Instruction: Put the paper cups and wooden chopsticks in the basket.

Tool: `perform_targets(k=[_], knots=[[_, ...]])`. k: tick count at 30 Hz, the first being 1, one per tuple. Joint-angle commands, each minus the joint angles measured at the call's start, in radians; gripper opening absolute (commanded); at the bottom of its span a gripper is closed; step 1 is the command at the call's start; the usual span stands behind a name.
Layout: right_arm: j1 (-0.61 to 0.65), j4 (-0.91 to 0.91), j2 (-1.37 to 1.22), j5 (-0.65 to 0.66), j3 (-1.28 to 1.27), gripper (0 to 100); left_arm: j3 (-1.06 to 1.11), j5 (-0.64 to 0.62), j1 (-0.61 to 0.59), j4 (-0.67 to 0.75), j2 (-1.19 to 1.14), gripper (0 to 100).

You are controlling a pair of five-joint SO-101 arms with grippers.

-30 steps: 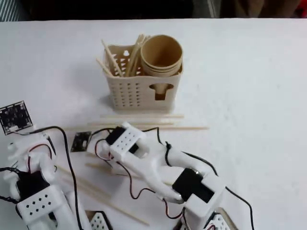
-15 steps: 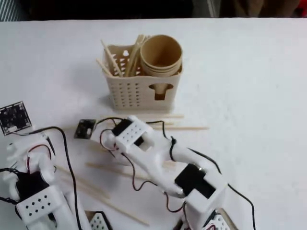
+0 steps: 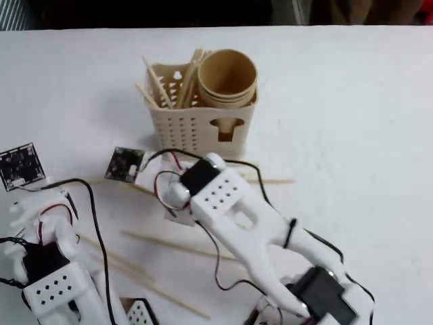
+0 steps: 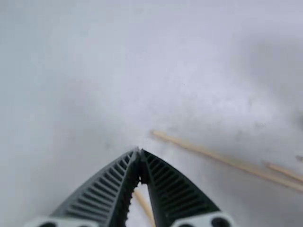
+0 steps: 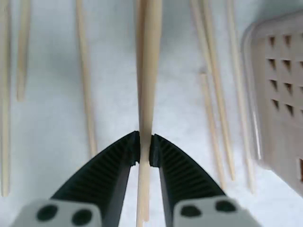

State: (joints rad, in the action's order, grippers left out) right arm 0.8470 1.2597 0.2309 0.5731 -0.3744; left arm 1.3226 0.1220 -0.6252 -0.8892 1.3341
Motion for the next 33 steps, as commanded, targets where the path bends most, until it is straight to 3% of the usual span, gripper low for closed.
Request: perform_targets(k=[1, 8, 14, 24, 33], knots=[[-0.044, 0.007, 0.145, -0.015, 0.107, 1.8, -0.006, 0.008, -0.012, 0.018, 0.018, 2], [-0.13, -0.008, 0.182, -0.175, 0.407, 1.8, -0.006, 0.008, -0.012, 0.018, 0.018, 2], [-0.193, -0.295, 0.171, -0.341, 0.505, 1.8, -0.006, 0.008, -0.012, 0.018, 0.018, 2], [-0.232, -0.869, 0.168, -0.341, 0.362, 1.8, -0.006, 0.008, -0.012, 0.018, 0.018, 2], [-0.288, -1.087, 0.03, -0.35, 0.1, 1.8, -0.006, 0.008, -0.012, 0.02, 0.018, 2]])
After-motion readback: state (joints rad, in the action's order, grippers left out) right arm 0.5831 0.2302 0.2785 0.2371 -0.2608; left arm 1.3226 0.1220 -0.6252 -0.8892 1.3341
